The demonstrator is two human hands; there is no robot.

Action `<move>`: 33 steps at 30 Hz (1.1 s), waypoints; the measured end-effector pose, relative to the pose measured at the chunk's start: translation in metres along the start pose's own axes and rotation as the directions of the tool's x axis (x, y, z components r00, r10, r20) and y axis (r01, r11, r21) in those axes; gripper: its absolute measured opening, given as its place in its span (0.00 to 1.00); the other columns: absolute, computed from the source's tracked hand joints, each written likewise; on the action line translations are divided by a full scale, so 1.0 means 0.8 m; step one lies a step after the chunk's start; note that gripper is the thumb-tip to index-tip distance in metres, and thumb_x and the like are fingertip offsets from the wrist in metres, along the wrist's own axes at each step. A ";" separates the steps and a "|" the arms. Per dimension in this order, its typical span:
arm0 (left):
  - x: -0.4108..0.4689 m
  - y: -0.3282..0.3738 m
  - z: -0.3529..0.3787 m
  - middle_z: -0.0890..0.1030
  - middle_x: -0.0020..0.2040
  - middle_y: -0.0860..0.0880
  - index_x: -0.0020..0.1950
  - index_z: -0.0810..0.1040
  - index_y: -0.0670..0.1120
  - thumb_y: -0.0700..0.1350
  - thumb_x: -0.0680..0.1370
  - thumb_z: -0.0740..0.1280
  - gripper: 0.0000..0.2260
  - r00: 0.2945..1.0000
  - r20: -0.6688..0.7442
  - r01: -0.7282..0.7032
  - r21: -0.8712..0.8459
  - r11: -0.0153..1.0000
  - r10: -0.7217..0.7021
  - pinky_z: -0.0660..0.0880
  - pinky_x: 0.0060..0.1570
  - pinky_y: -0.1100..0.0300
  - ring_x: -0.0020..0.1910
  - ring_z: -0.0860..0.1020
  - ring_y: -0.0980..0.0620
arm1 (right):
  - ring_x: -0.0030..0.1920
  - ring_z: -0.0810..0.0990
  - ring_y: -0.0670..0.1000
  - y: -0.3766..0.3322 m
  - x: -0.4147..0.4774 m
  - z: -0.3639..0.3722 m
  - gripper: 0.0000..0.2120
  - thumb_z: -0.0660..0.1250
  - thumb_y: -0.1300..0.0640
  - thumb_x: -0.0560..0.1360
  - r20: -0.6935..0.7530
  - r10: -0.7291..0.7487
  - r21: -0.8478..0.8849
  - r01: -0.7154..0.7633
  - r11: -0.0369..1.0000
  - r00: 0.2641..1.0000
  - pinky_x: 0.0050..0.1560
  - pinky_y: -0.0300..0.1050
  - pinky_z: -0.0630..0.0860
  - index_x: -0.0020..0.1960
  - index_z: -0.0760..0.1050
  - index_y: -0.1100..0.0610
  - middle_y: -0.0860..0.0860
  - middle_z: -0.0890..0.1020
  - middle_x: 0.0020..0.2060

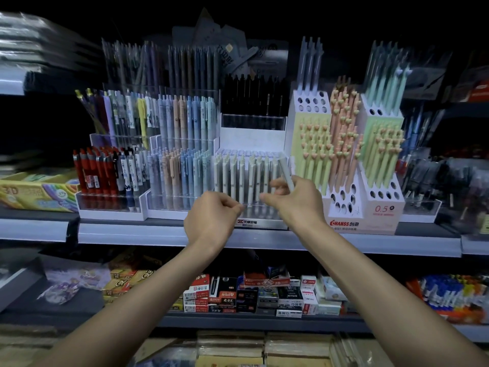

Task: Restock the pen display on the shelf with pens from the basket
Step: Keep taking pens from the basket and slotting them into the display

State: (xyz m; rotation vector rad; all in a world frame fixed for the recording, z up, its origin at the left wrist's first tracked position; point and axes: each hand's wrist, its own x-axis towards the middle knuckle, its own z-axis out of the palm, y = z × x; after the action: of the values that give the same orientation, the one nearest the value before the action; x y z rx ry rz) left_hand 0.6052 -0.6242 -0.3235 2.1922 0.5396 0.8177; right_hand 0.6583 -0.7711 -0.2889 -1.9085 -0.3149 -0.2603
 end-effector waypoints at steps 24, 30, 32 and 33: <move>-0.074 -0.010 -0.044 0.88 0.44 0.47 0.54 0.88 0.49 0.41 0.74 0.79 0.09 0.889 0.379 0.025 -0.600 0.800 0.256 0.83 0.54 0.50 0.44 0.87 0.46 | 0.45 0.87 0.53 -0.024 -0.111 -0.006 0.11 0.83 0.56 0.68 -0.078 0.058 0.243 -0.038 0.969 0.995 0.54 0.58 0.83 0.46 0.82 0.54 0.51 0.86 0.40; -0.071 0.003 -0.051 0.88 0.40 0.46 0.51 0.89 0.45 0.44 0.77 0.77 0.05 0.894 0.363 0.049 -0.664 0.746 0.264 0.81 0.55 0.55 0.47 0.87 0.50 | 0.46 0.86 0.49 -0.031 -0.110 -0.013 0.13 0.80 0.50 0.71 0.022 -0.008 0.262 0.002 0.965 1.000 0.53 0.49 0.84 0.50 0.82 0.54 0.51 0.86 0.43; -0.069 0.004 -0.056 0.88 0.44 0.43 0.53 0.88 0.43 0.41 0.79 0.75 0.05 0.869 0.431 0.113 -0.650 0.751 0.242 0.80 0.49 0.58 0.46 0.85 0.52 | 0.45 0.86 0.47 -0.036 -0.112 -0.018 0.14 0.74 0.44 0.76 0.073 -0.001 0.305 -0.022 0.952 0.997 0.50 0.46 0.83 0.51 0.82 0.55 0.49 0.86 0.43; -0.068 0.002 -0.059 0.88 0.47 0.42 0.54 0.87 0.41 0.40 0.79 0.73 0.05 0.854 0.465 0.145 -0.641 0.754 0.231 0.80 0.47 0.59 0.45 0.85 0.52 | 0.43 0.86 0.46 -0.037 -0.113 -0.020 0.16 0.70 0.42 0.78 0.094 0.014 0.331 -0.044 0.943 0.996 0.48 0.45 0.82 0.51 0.83 0.55 0.49 0.87 0.42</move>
State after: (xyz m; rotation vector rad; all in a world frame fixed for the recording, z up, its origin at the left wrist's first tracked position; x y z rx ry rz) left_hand 0.5340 -0.6347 -0.3185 1.6380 -0.0923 0.3113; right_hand 0.5627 -0.7845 -0.2872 -1.5911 -0.3661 -0.0929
